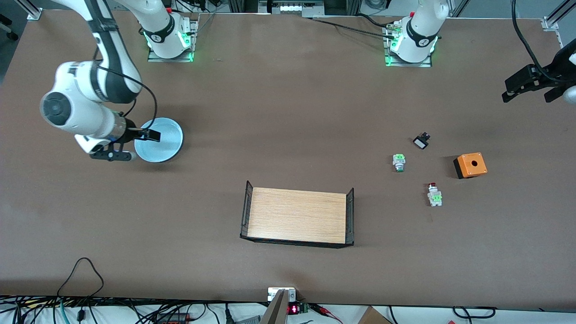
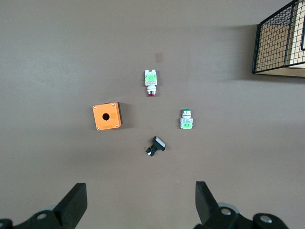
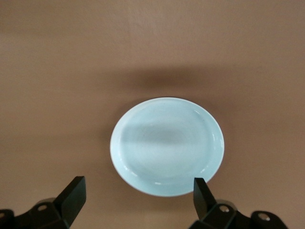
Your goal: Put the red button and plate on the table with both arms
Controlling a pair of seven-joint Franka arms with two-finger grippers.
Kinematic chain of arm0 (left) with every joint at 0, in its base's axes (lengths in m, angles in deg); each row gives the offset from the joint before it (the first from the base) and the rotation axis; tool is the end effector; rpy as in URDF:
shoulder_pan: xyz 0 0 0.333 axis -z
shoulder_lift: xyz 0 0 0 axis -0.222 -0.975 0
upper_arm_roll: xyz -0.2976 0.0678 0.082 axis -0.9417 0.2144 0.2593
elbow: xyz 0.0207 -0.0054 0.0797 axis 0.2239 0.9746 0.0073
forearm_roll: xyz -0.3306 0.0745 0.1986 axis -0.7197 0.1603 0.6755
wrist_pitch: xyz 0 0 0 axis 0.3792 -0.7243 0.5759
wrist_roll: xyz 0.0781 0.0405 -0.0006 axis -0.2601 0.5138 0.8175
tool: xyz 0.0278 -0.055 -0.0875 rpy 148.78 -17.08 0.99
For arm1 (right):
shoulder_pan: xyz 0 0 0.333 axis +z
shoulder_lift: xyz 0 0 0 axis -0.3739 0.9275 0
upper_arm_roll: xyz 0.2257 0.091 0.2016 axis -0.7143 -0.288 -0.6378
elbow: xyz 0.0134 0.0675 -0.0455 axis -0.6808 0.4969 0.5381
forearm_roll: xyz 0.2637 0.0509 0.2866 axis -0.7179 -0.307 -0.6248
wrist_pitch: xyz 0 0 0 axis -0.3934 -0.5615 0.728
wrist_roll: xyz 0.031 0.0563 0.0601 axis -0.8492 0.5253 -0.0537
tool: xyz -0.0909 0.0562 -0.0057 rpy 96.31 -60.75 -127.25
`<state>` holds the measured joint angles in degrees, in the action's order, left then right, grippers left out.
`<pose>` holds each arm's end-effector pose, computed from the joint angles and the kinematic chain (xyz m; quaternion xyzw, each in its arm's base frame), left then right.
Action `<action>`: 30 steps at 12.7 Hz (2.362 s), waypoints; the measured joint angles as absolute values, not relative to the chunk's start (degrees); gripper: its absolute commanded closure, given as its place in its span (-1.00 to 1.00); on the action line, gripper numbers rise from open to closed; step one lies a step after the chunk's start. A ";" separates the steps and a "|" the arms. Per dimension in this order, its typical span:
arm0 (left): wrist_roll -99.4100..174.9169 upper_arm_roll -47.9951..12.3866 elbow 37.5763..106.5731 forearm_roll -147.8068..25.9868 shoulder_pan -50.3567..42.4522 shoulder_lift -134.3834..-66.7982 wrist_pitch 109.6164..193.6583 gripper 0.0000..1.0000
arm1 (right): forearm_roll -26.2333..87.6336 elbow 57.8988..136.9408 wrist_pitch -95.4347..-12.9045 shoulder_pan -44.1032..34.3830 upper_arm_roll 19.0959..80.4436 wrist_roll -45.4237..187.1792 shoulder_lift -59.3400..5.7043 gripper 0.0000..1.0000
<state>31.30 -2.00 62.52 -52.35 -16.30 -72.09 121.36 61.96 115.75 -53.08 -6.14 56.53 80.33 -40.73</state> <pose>0.5330 0.0083 0.6468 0.9999 0.0089 -0.0042 0.0028 0.5527 0.0429 0.3458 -0.9935 0.0325 0.1076 0.0174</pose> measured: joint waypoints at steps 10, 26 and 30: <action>31.30 -2.03 62.51 -52.35 -16.31 -72.12 121.36 -1.00 | 66.25 90.07 -34.16 -6.50 57.12 80.60 -41.01 -1.00; 31.30 -2.20 62.51 -52.35 -16.30 -72.14 121.36 -1.00 | 67.41 92.78 -33.57 -16.80 53.43 75.79 -46.23 -1.00; 31.30 -2.22 62.51 -52.35 -16.30 -72.14 121.36 -1.00 | 67.42 92.84 -33.07 -16.66 53.77 75.80 -46.45 -1.00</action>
